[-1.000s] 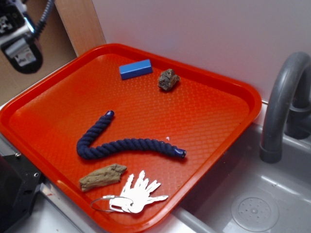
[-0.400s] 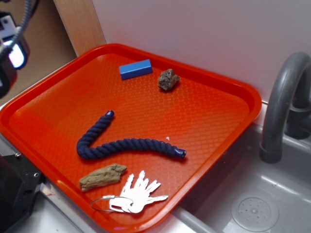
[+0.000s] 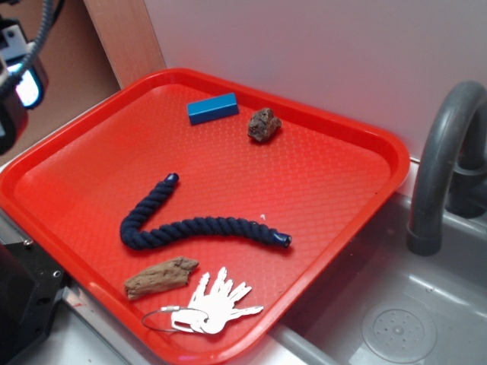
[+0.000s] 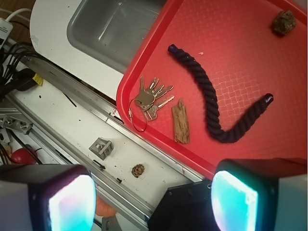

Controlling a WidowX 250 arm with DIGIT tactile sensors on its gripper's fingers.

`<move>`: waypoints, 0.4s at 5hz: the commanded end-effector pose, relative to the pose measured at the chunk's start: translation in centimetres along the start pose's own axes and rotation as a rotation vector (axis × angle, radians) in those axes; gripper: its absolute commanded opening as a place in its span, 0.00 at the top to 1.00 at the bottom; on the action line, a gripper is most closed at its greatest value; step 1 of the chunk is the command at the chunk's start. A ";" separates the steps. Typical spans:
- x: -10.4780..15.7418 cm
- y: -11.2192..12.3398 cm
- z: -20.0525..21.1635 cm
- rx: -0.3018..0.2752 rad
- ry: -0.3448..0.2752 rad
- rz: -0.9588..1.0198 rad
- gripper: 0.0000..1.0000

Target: Grab the silver keys.

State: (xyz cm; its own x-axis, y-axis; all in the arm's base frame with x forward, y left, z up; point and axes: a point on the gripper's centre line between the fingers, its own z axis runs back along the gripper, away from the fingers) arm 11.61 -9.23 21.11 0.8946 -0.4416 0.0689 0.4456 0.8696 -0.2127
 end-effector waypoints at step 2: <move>-2.0 -0.6 -8.4 0.074 0.055 -0.057 0.00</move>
State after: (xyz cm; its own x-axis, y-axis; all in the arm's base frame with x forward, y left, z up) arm 9.68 -10.15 12.37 0.8770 -0.4805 0.0059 0.4764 0.8678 -0.1410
